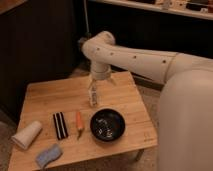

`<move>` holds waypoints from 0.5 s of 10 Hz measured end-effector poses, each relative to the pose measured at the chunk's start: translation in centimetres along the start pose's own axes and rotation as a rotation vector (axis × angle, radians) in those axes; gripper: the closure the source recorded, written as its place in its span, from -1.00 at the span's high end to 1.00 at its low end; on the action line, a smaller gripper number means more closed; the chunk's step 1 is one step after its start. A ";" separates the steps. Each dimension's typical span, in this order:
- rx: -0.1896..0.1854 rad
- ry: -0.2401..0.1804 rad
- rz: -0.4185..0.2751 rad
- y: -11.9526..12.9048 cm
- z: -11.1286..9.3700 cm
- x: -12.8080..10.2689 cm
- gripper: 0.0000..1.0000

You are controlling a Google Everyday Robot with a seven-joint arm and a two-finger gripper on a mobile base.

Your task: Move the arm in a circular motion

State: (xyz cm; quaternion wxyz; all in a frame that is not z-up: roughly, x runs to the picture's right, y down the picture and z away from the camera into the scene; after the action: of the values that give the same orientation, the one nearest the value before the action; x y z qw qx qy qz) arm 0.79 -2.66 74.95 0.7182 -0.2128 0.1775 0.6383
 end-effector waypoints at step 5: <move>0.015 0.031 0.234 -12.1 0.4 3.7 0.60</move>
State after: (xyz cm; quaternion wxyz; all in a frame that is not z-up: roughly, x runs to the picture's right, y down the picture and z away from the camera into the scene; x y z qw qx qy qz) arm 13.24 -0.45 74.25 0.6377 -0.1953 0.2169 0.7129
